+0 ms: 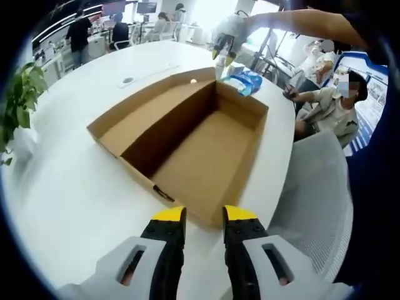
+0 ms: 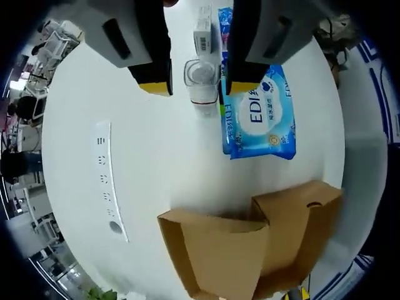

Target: Operate the shoe box by opening the lid, removing the specified soft item, and placing it in the target area until the item is outside and the box remains undamaged.

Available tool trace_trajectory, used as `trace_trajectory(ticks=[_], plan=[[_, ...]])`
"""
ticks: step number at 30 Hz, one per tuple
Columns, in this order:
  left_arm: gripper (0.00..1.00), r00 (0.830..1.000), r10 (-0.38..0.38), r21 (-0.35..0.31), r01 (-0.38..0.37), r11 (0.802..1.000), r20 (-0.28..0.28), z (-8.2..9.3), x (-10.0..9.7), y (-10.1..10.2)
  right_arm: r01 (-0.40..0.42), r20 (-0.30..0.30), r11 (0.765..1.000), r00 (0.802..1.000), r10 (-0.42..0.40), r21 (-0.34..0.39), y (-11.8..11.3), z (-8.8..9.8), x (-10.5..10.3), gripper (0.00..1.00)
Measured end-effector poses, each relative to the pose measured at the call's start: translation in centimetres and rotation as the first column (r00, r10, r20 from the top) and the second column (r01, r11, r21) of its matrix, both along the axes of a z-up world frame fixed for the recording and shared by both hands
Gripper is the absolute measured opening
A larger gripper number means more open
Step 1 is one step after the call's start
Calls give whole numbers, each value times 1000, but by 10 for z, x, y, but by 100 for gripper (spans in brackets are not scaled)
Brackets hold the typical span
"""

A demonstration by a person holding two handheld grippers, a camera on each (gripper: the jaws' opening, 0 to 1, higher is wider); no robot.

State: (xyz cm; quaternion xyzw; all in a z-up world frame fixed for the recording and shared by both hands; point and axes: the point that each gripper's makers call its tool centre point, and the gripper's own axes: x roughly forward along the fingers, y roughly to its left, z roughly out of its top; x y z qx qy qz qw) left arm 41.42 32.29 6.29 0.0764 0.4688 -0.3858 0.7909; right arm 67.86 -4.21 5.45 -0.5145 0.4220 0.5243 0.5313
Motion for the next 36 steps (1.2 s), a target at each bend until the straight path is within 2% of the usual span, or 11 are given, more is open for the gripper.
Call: trace_trajectory(ticks=[5, 11, 15, 18, 24, 25, 26, 28, 29, 35, 36], plan=[[20, 998, 54, 8, -53, 999, -16, 2, 4, 4, 42, 42, 994, 998, -46, 96, 9, 24, 5, 31], [18, 987, 128, 40, -125, 991, -98, -10, -1, 7, 48, 106, 982, 992, -69, 185, 14, 51, 6, 31], [20, 963, 211, 8, -212, 977, -165, -14, 0, 3, 55, 138, 971, 986, -89, 232, 18, 64, 3, 29], [20, 957, 217, 65, -208, 976, -191, -24, -7, 4, 55, 144, 961, 985, -97, 270, 23, 72, -3, 30], [19, 947, 236, 77, -225, 971, -220, -31, -12, 2, 64, 153, 949, 981, -116, 309, 24, 81, -10, 29], [19, 936, 262, 86, -249, 965, -235, -34, -12, 3, 65, 159, 948, 980, -120, 313, 23, 83, -10, 29], [19, 935, 267, 86, -253, 964, -235, -34, -11, 2, 72, 161, 944, 978, -130, 323, 23, 86, -10, 29], [14, 921, 286, 83, -273, 958, -264, -35, -13, -2, 87, 162, 932, 975, -153, 352, 26, 92, -13, 28], [13, 919, 289, 80, -278, 957, -269, -36, -12, -5, 102, 155, 921, 973, -171, 377, 28, 95, -14, 28], [12, 898, 334, 118, -313, 942, -285, -37, -12, -2, 128, 169, 899, 962, -215, 419, 36, 103, -20, 24], [11, 884, 360, 123, -338, 933, -297, -36, -13, -3, 146, 175, 888, 954, -243, 435, 39, 105, -19, 22]])
